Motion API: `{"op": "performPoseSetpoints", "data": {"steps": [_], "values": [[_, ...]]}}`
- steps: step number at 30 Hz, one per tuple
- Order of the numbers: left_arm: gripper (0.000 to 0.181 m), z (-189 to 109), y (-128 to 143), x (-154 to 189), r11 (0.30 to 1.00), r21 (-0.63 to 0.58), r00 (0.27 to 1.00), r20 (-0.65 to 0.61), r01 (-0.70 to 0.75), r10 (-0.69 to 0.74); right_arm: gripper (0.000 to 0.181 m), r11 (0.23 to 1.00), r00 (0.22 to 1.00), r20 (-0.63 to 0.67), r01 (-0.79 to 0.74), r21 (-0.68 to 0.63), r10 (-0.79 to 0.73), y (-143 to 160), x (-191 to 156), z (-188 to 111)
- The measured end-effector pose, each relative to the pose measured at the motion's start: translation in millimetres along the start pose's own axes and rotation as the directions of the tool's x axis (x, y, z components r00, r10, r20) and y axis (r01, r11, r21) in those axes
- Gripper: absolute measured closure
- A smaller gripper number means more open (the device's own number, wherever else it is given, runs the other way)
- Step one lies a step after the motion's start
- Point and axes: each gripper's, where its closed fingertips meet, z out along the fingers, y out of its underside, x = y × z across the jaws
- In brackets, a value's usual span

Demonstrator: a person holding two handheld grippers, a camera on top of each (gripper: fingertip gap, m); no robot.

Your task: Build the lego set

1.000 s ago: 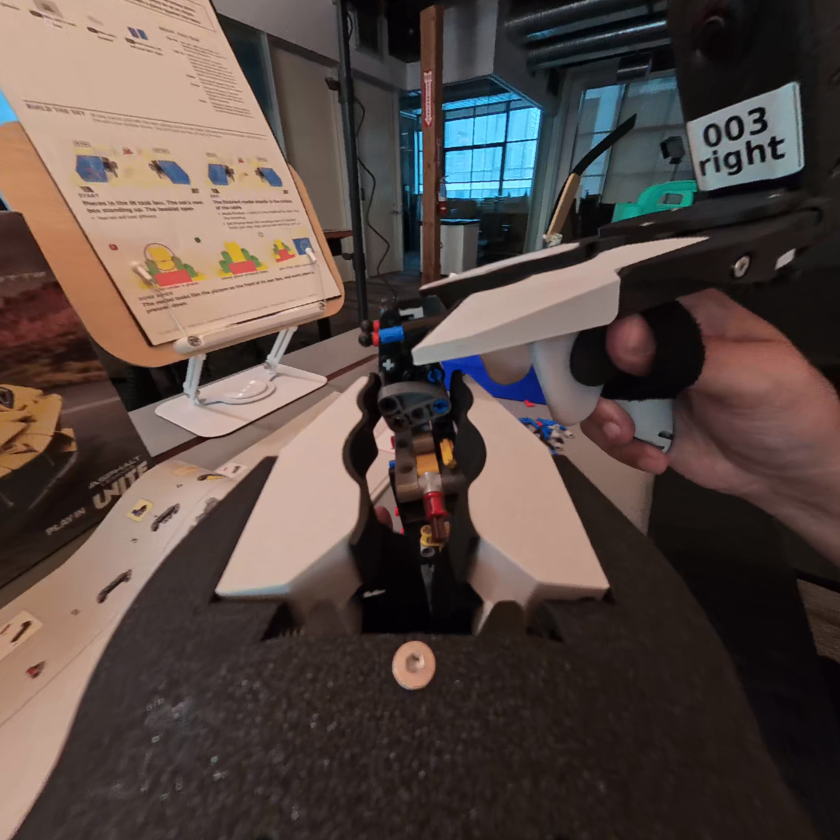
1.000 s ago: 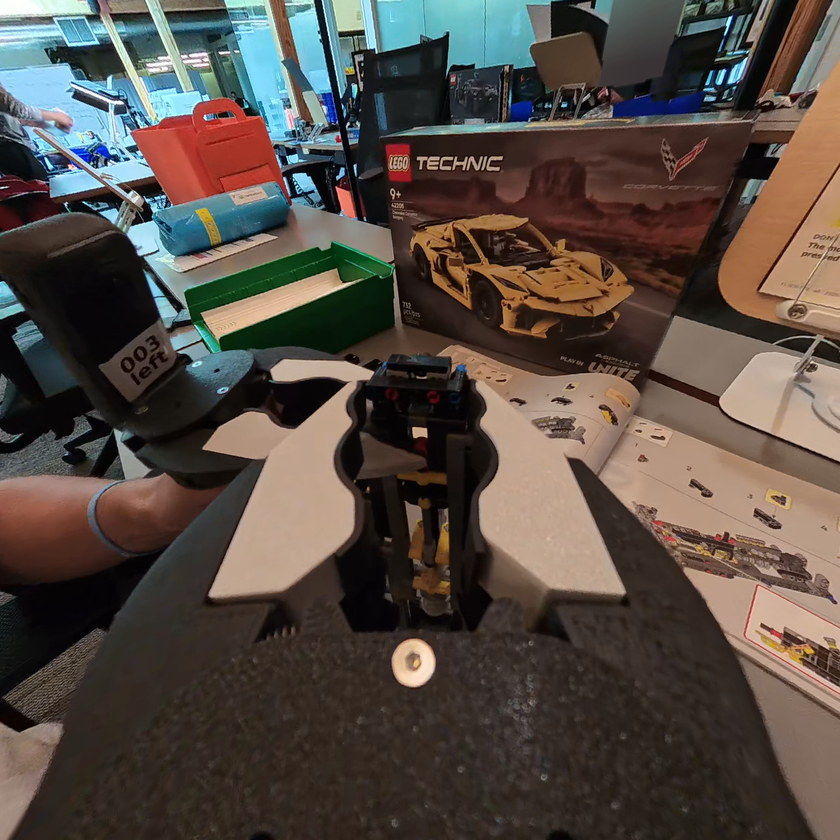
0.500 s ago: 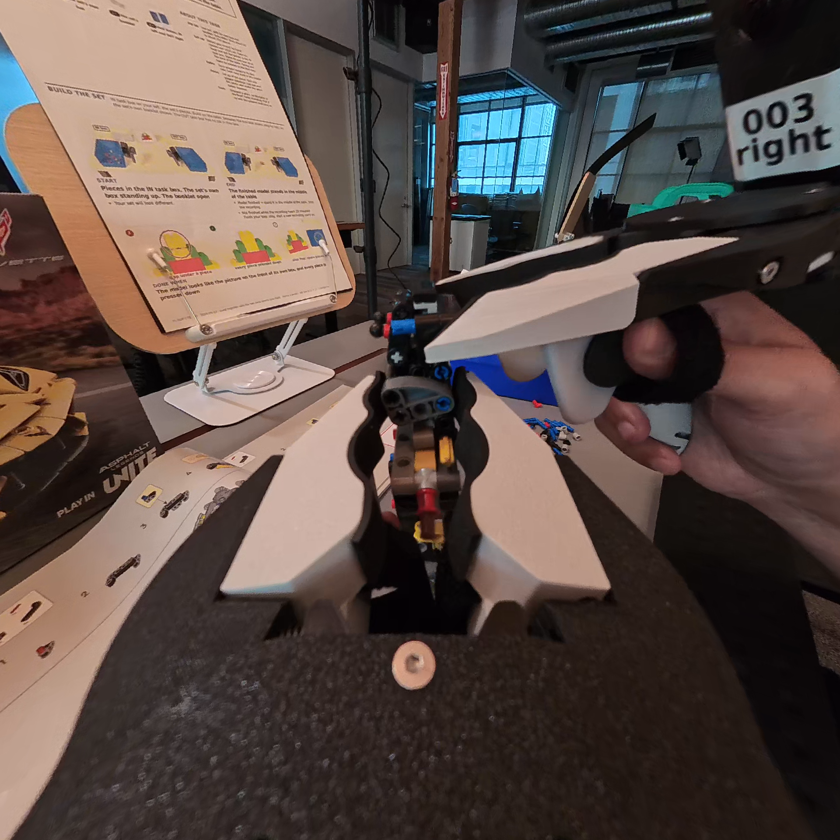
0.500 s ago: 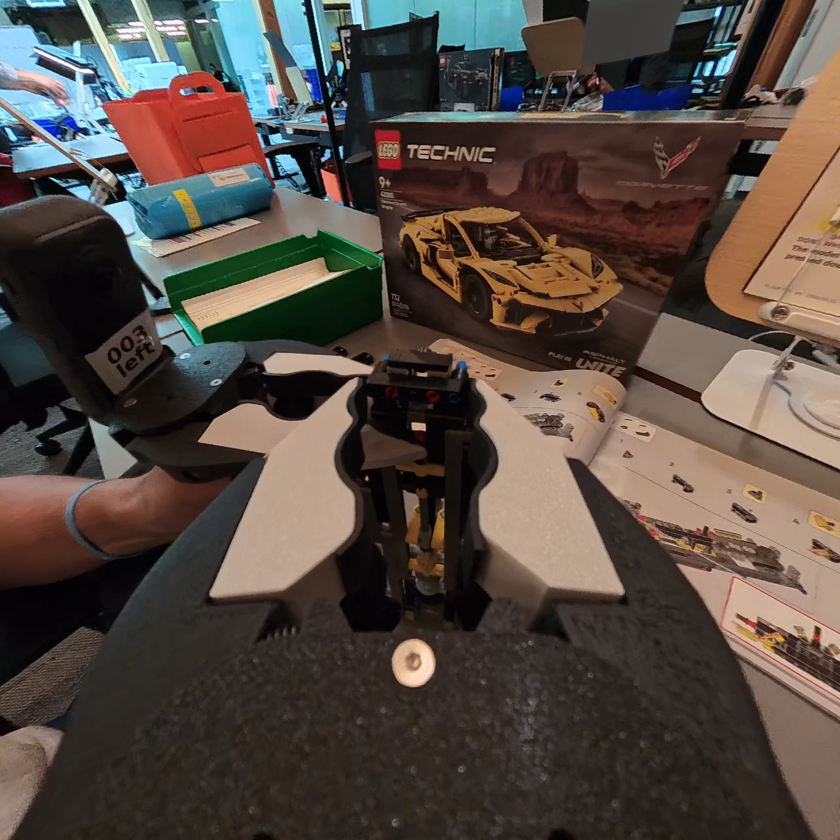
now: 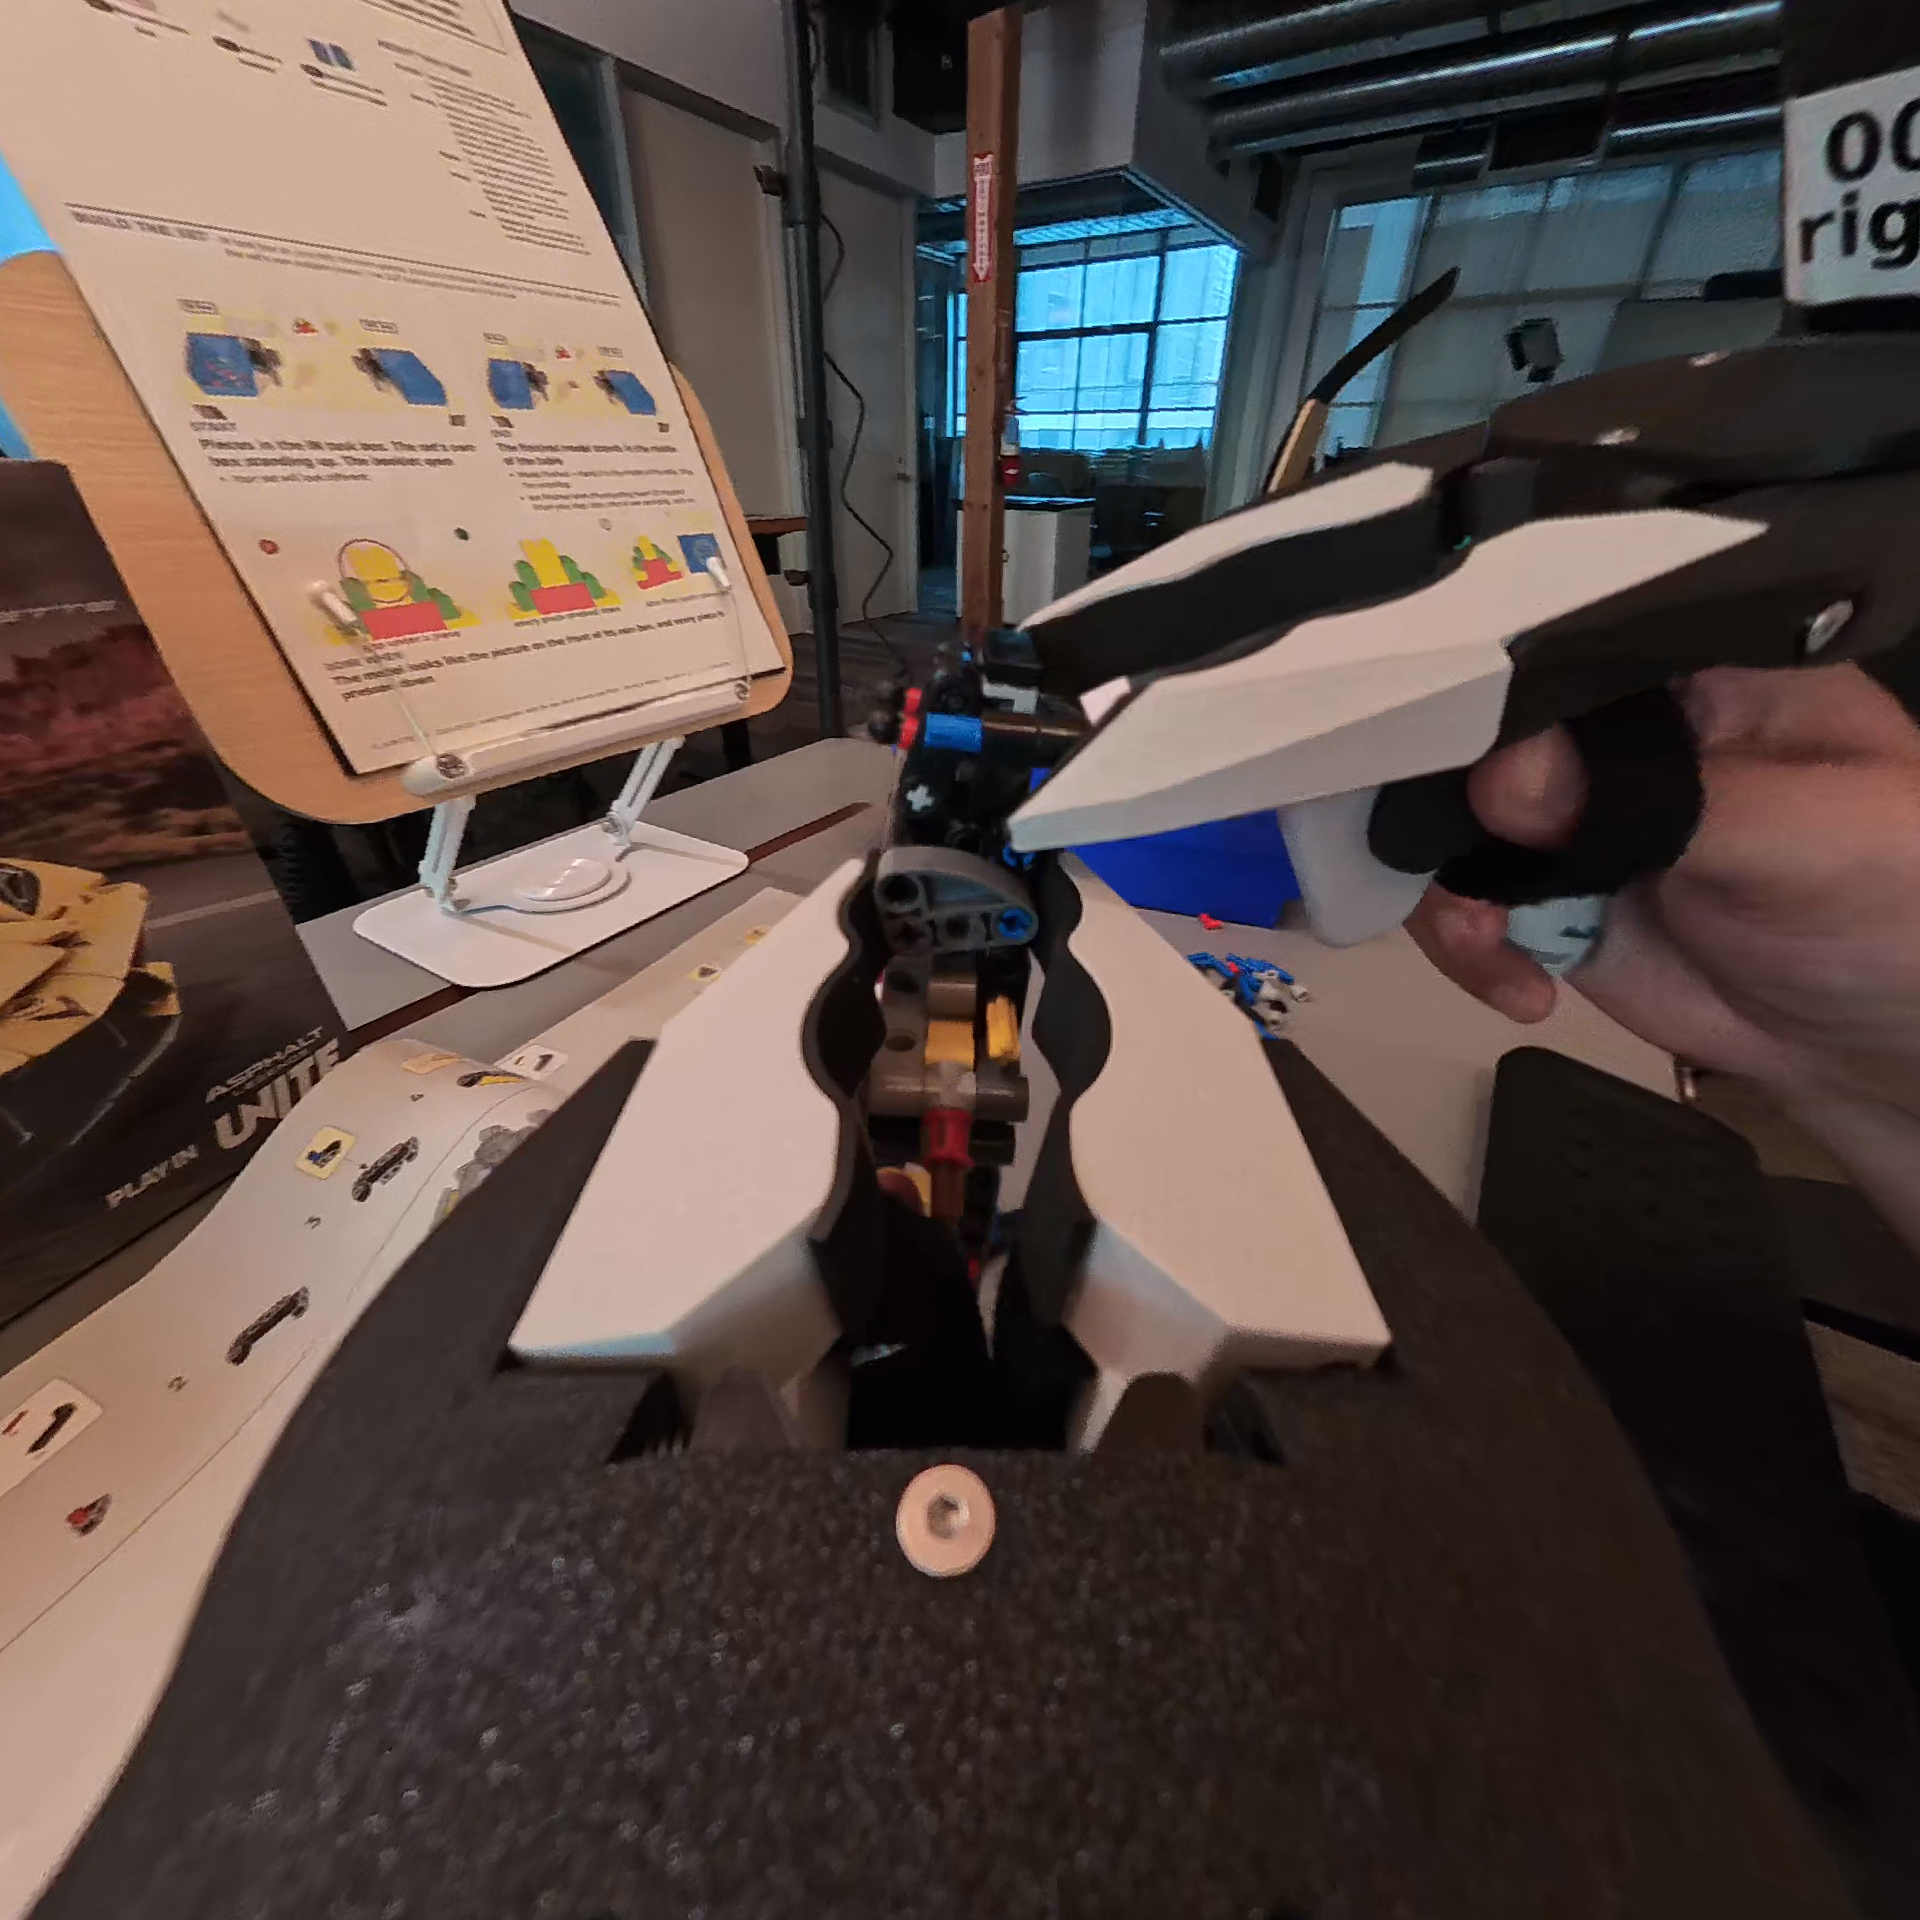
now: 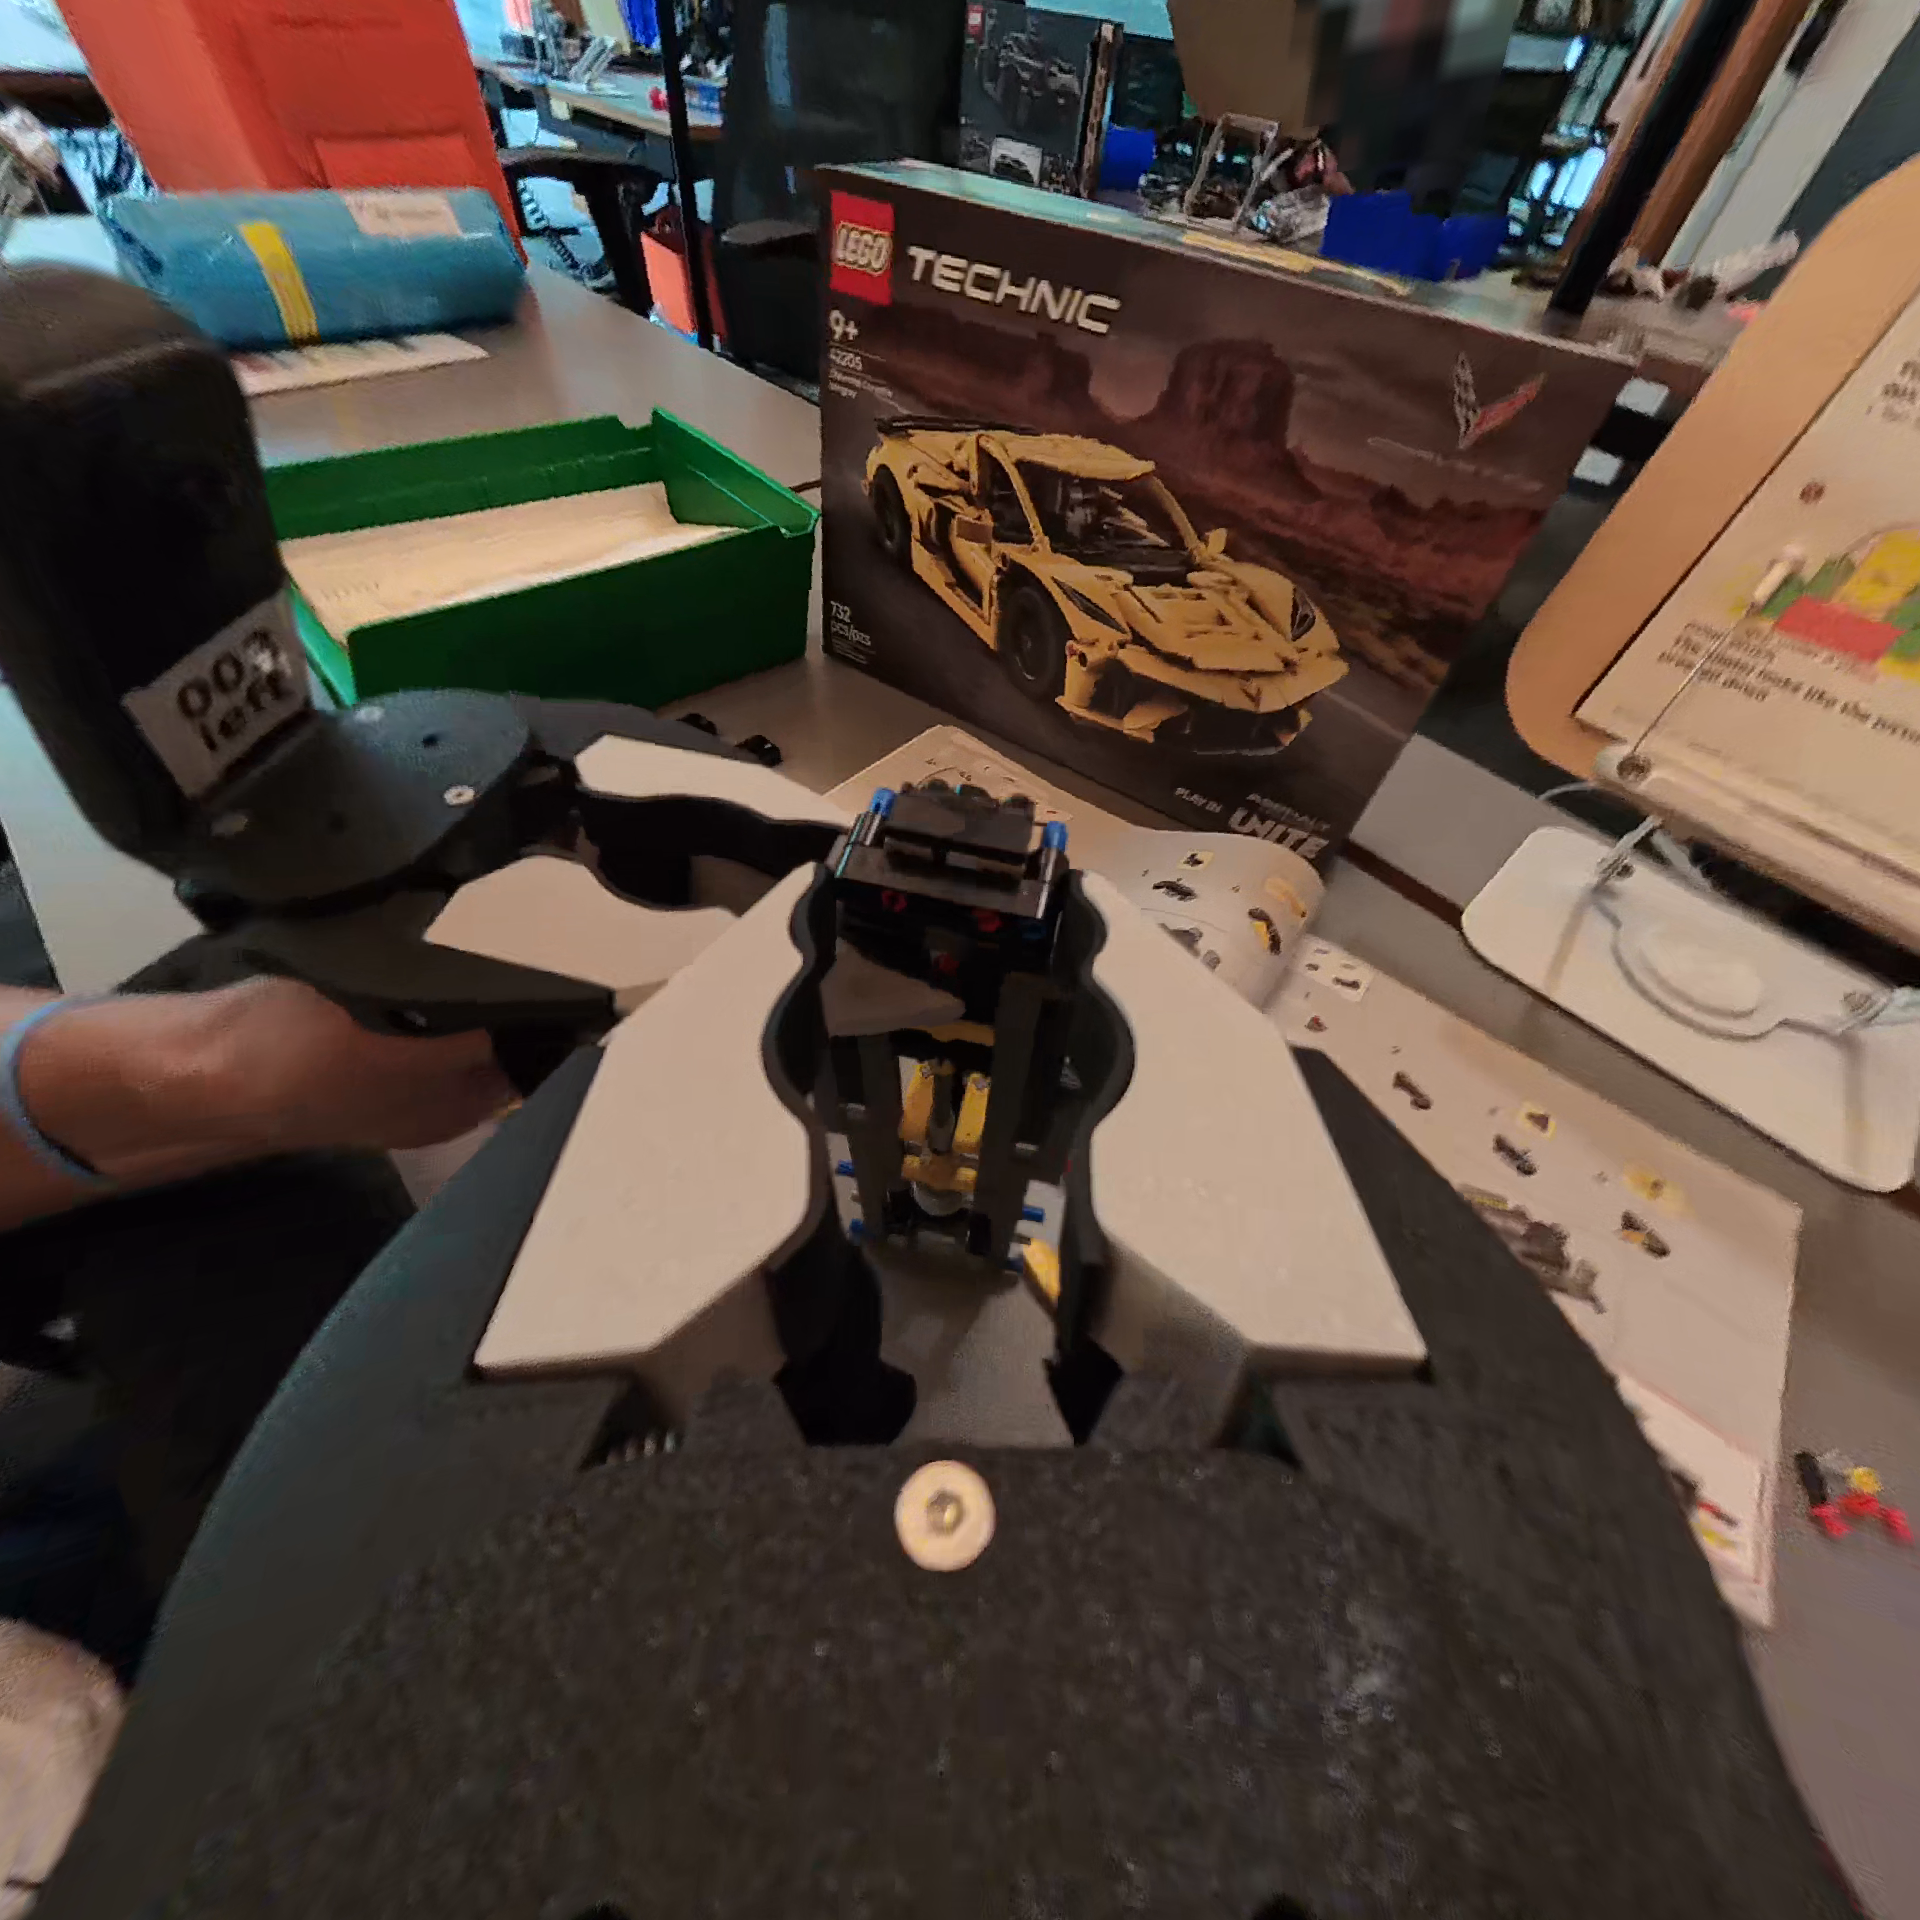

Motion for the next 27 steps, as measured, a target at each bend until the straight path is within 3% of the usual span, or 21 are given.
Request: {"op": "performPoseSetpoints", "data": {"steps": [5, 7, 9, 14, 18, 22, 27], "values": [[0.158, -0.7, -0.1, 5.9, 0.993, -0.021, 0.986, -0.125, 0.112, -0.114, 0.132, 0.993, 0.992, 0.064, 0.109, 0.049, -0.112, -7.8, 8.2, -16.8], [0.158, -2.9, -2.7, 7.2, 0.989, -0.014, 0.974, -0.172, 0.149, -0.149, 0.138, 0.992, 0.972, 0.204, 0.1, 0.08, -0.115, -9.9, 5.1, -25.6], [0.158, -4.8, -6.1, 10.2, 0.983, -0.003, 0.957, -0.226, 0.185, -0.18, 0.131, 0.995, 0.947, 0.312, 0.041, 0.095, -0.069, -3.4, 12.8, -25.5], [0.158, -5.9, 2.9, 14.9, 0.958, -0.062, 0.892, -0.353, 0.279, -0.283, 0.131, 0.954, 0.709, 0.674, -0.3, 0.022, 0.208, 5.5, 0.4, -29.5], [0.158, -8.4, 7.0, 10.3, 0.923, -0.11, 0.814, -0.442, 0.369, -0.378, 0.139, 0.906, 0.599, 0.753, -0.423, 0.009, 0.272, 8.2, 1.8, -22.6], [0.158, -7.5, 11.9, -3.5, 0.882, -0.125, 0.76, -0.463, 0.454, -0.457, 0.143, 0.891, 0.597, 0.754, -0.453, 0.034, 0.275, 6.8, 5.1, -16.7], [0.158, -12.2, 11.6, -3.0, 0.869, -0.141, 0.703, -0.533, 0.475, -0.471, 0.142, 0.925, 0.683, 0.681, -0.38, 0.02, 0.266, 13.6, 7.9, -0.3]]}}
